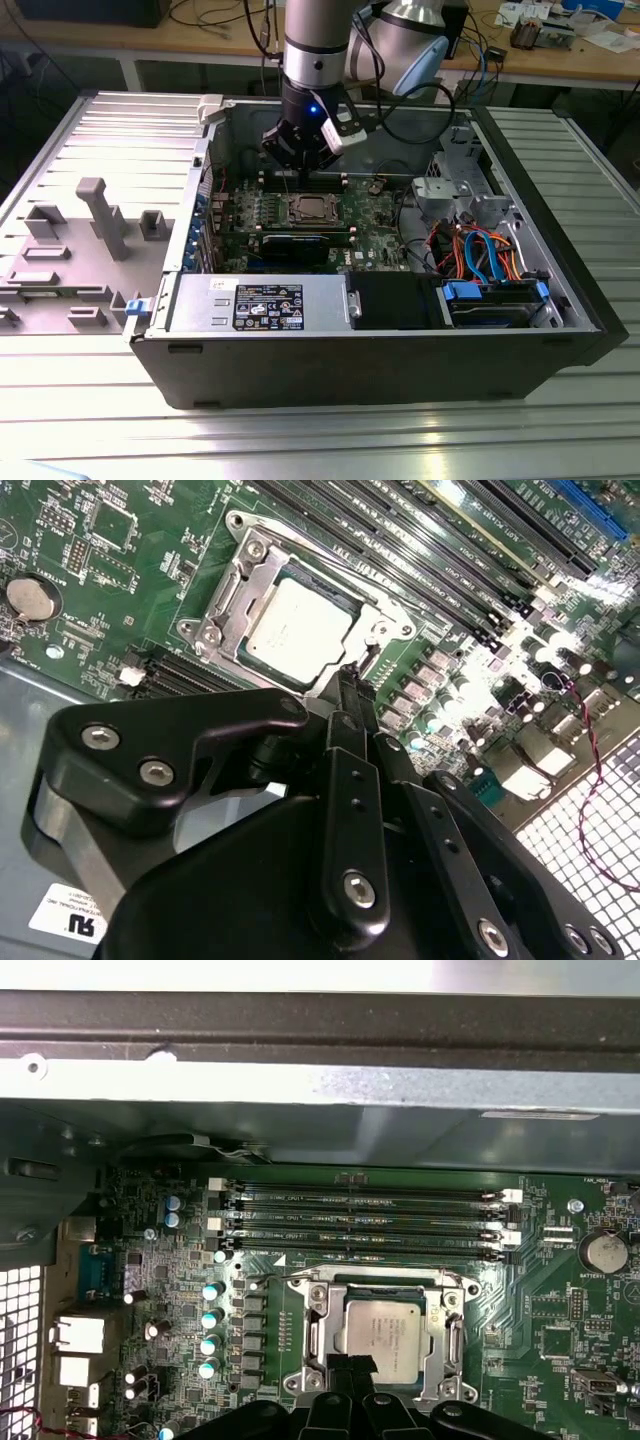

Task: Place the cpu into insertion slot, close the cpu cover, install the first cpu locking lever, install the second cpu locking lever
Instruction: 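Install the first cpu locking lever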

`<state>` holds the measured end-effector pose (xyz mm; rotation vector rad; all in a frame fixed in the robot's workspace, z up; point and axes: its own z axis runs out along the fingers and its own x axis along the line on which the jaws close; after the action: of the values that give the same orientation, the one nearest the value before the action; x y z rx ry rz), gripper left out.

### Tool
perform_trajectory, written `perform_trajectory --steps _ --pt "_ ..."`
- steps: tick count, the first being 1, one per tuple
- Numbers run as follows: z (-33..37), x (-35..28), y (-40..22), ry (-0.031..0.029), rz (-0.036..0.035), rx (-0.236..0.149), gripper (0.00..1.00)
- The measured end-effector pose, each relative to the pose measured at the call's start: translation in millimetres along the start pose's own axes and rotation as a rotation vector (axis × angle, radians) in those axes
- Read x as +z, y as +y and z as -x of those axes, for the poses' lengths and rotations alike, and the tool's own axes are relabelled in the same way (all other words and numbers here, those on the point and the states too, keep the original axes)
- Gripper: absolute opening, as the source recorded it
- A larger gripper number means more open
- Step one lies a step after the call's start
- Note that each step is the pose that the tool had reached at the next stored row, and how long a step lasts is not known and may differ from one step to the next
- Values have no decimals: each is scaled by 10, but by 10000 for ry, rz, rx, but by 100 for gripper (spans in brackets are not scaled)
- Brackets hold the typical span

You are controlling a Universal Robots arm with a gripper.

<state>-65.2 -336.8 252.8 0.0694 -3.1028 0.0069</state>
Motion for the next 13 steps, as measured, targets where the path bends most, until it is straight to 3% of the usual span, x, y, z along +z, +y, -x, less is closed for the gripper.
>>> perform_trajectory --steps 6,13 --pt "-66 3 5 -3 0 1 11" --pt "-73 -8 5 -2 -1 0 11"
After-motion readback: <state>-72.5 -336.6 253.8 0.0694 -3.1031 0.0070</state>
